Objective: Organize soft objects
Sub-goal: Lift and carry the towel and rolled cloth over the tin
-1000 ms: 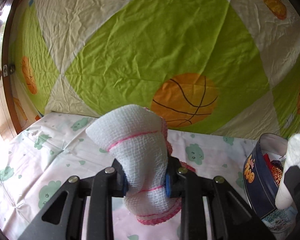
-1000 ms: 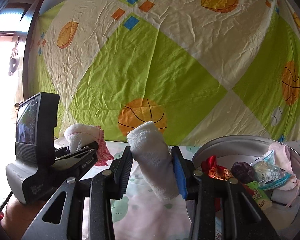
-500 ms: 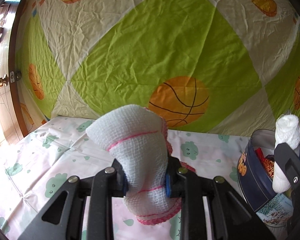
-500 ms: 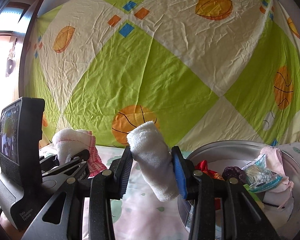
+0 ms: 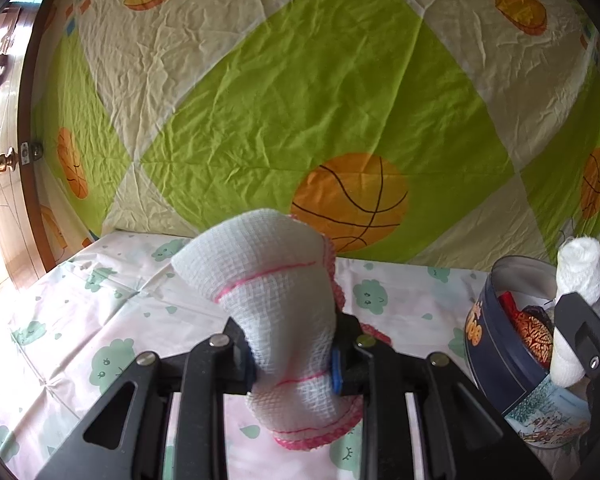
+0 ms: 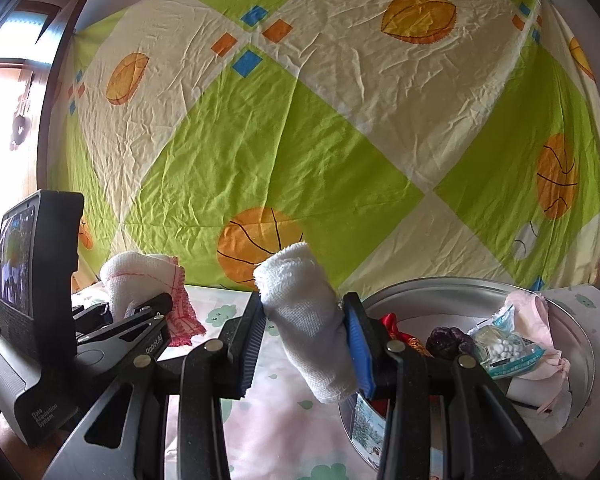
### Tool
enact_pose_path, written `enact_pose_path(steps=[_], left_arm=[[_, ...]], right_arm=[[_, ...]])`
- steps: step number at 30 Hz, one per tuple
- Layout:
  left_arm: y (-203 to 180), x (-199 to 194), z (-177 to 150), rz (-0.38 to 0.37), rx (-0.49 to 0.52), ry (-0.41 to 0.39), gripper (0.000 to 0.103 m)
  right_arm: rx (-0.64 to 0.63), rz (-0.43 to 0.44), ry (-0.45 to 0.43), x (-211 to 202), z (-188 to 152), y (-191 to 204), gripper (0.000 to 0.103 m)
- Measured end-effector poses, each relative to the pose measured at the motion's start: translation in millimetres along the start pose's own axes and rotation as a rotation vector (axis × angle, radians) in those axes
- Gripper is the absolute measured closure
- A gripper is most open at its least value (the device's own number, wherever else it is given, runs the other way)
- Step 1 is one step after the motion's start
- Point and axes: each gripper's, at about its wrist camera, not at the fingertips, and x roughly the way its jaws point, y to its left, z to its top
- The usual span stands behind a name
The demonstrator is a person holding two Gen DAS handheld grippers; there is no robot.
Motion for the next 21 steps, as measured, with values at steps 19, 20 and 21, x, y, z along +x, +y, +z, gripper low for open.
enact_pose_path(steps=[19, 20, 21], left_arm=[[-19, -22, -9, -0.043, 0.008, -0.015, 0.079], [-20, -23, -9, -0.045, 0.007, -0.014, 0.079], [-21, -24, -10, -0.047, 0.008, -0.014, 0.079]], right_arm=[[-0.027, -0.015, -0.005, -21, -3, -25, 0.061], [-0.028, -0.017, -0.007, -22, -2, -27, 0.061], [-0.030, -0.018, -0.009, -24, -2, -29, 0.061]])
